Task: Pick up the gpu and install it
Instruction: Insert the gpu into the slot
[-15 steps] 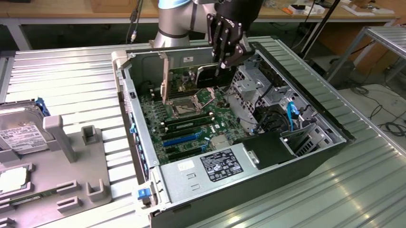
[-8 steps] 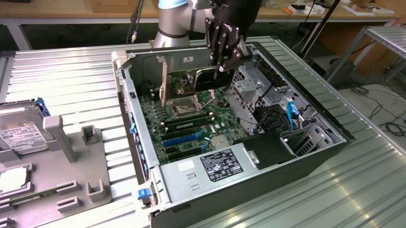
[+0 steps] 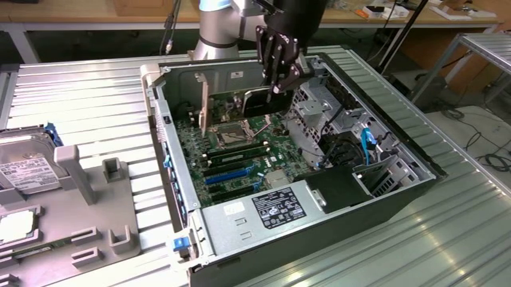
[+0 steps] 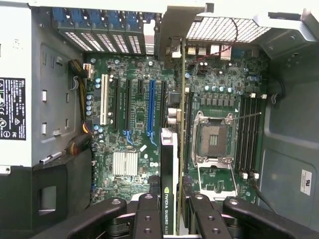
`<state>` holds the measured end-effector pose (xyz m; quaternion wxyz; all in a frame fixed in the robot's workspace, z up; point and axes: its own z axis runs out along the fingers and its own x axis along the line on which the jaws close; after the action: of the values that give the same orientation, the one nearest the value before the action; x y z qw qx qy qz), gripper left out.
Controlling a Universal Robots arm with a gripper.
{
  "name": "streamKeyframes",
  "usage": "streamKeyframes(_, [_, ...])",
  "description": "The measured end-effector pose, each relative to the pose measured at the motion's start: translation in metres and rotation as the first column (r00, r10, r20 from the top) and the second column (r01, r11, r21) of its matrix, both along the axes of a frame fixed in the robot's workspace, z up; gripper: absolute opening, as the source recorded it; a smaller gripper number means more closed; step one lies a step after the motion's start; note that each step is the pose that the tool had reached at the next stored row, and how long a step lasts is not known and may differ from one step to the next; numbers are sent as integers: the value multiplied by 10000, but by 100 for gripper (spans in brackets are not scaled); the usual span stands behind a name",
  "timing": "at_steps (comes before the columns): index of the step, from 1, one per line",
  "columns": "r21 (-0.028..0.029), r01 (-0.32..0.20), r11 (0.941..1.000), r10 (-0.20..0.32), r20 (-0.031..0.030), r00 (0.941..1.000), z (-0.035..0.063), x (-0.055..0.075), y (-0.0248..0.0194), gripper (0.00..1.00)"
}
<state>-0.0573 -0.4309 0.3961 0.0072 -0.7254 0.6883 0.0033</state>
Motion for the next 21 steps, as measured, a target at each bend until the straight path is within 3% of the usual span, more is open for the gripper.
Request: streamKeyframes(21, [-48, 2, 10000, -2, 0, 10000, -107, -49, 2, 27])
